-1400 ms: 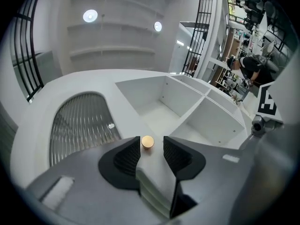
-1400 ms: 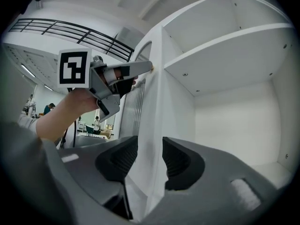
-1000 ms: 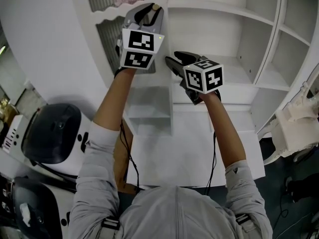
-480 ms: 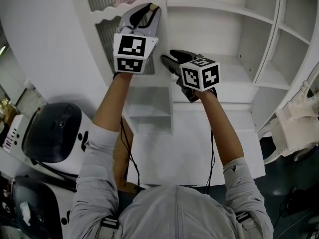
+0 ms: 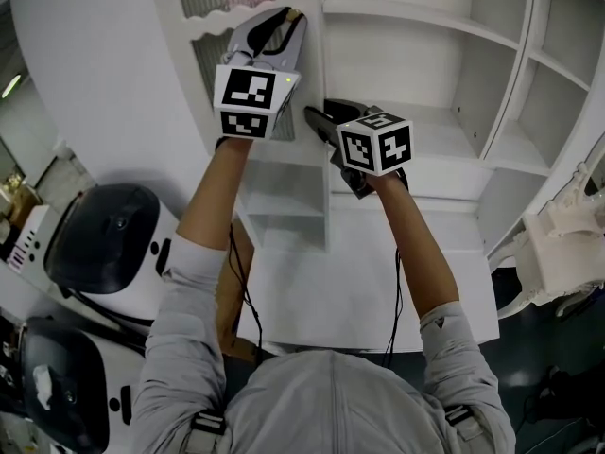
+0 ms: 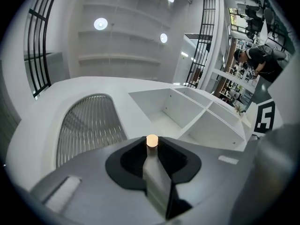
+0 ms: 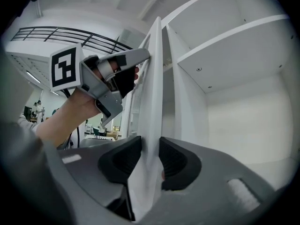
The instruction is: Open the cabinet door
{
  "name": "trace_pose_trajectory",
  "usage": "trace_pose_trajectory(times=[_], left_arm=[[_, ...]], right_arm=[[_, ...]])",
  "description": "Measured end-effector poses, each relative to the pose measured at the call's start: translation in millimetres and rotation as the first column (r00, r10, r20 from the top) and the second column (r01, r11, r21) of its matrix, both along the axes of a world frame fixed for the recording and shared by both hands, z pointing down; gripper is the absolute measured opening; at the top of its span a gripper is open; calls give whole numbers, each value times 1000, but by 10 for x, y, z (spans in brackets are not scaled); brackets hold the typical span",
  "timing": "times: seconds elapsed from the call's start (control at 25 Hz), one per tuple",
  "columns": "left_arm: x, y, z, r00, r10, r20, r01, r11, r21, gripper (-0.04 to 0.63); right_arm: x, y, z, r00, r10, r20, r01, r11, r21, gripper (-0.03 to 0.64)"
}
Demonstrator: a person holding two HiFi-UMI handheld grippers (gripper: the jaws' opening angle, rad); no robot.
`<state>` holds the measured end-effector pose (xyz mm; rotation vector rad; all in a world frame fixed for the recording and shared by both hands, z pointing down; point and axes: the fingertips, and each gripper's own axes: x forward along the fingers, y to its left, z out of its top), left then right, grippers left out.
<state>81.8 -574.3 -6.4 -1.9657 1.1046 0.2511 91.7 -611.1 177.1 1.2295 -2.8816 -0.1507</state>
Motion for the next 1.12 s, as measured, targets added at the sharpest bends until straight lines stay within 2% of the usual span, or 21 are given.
trace_pose_trajectory(times=[0.12, 0.36, 0.6, 0.84, 1.12], left_arm=[[-64, 134, 27, 1000, 5, -12, -6, 1000, -15, 91], [-166, 379, 15, 999, -44, 25, 45, 997, -62, 92], [-436, 691, 14, 999, -35, -12, 34, 996, -79, 95], [-670, 933, 30, 999, 30, -15, -31, 995, -91, 98], [-954, 1207, 70, 997, 69, 34, -66, 994, -86, 103]], right_arm=[[-43, 161, 21, 999, -37, -6, 37, 999, -5, 110], [-123, 436, 6, 999, -40, -2, 40, 999, 2, 97], [-357, 783, 7, 997, -77, 9, 77, 997, -5, 80], [-577, 1066, 34, 999, -30, -22, 29, 999, -12, 75], [-844, 1391, 59, 998, 46, 52, -45, 998, -34, 67]])
